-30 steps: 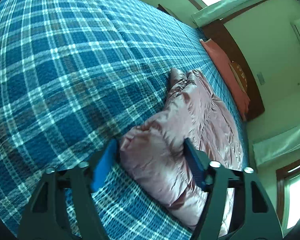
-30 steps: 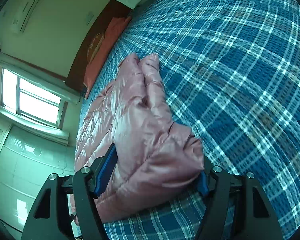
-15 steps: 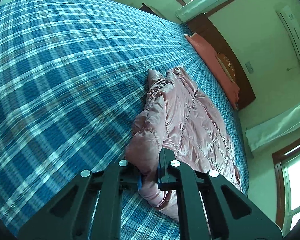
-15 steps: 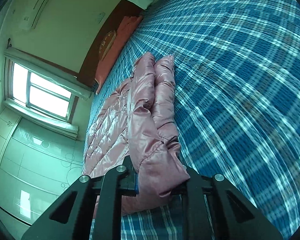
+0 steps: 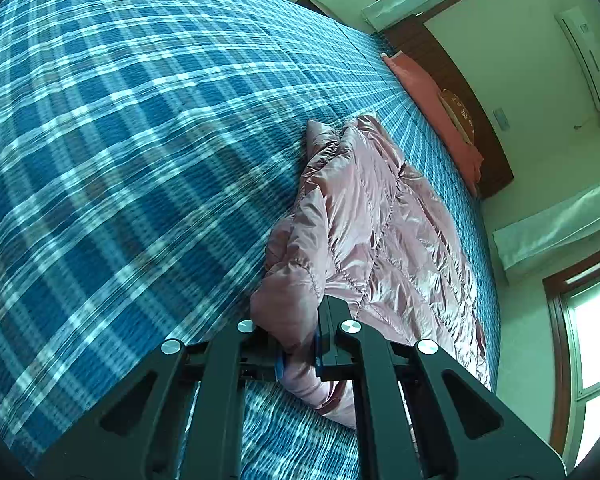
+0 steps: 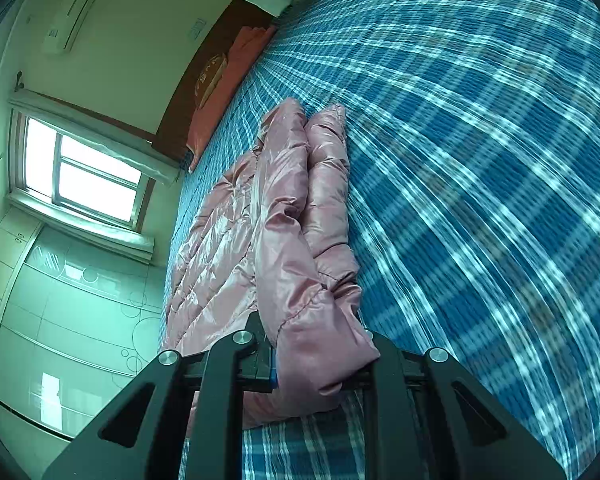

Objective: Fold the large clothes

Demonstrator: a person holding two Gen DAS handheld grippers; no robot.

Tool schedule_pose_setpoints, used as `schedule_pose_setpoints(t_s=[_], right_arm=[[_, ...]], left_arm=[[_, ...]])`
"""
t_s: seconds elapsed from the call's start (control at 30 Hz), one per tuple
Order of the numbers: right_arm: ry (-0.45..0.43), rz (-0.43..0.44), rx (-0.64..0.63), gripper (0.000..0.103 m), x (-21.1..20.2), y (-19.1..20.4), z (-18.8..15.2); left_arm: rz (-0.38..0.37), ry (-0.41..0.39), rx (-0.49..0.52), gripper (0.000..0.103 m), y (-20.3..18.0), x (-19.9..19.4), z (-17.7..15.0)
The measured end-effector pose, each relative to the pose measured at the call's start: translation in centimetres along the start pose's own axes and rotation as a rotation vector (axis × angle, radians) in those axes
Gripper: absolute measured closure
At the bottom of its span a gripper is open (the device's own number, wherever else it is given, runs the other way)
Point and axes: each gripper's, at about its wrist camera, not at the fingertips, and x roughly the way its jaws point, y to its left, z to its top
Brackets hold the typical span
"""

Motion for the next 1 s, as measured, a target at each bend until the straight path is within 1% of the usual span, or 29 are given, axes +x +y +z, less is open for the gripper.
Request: schedule_pose_setpoints(t_s=[0.2, 0.23, 0.4, 0.5, 0.57, 0.63, 0.7, 0.73, 0.77, 0.9, 0.93, 1.0], right_arm=[[0.009, 0.004, 0.008, 0.087, -0.9, -1.2, -0.8], [0.010, 0.004, 0.012, 0.087, -0.3, -1.1, -0.2], [0.014, 0.002, 0.008, 0.087, 0.4, -1.2, 0.5], [0.018, 0.004, 0.009, 0.085, 0.9, -1.4, 0.7], [0.022, 0.010, 0.015, 0.083, 0.2, -2.0, -0.1], [0.024, 0.015, 0.026, 0.079, 0.0, -2.7, -0.3], [0.017, 0.013, 0.038, 0.073, -0.6, -3.1, -0.4], [0.015, 0.012, 0.042, 0.069, -0.8, -3.3, -0.4], [0.010, 0.010, 0.047, 0.065, -1.1, -3.5, -0.4], [-0.010, 0.003, 0.054, 0.057, -2.3, -4.8, -0.2], [-0.014, -0.001, 0.057, 0.054, -2.6, -5.0, -0.2], [-0.018, -0.002, 0.063, 0.053, -3.3, -5.7, -0.2]], left_arm=[[0.007, 0.010, 0.008, 0.094, 1.1, -1.3, -1.3], [0.007, 0.011, 0.007, 0.094, 1.2, -1.3, -1.4], [0.014, 0.009, 0.016, 0.094, 1.8, -1.4, -1.8], [0.025, 0.012, 0.027, 0.093, 1.9, -1.1, -2.1], [0.035, 0.009, 0.041, 0.091, 1.7, -1.1, -2.3], [0.050, 0.009, 0.053, 0.086, 1.6, -1.1, -2.4], [0.050, 0.011, 0.039, 0.081, 1.8, -1.2, -2.2], [0.050, 0.010, 0.027, 0.076, 1.9, -1.4, -2.2], [0.049, 0.008, 0.014, 0.074, 2.1, -1.6, -2.1], [0.060, -0.003, 0.015, 0.063, 2.7, -2.4, -1.9], [0.066, -0.006, 0.018, 0.063, 2.9, -2.5, -1.9], [0.065, 0.005, 0.013, 0.060, 3.4, -2.5, -1.8]])
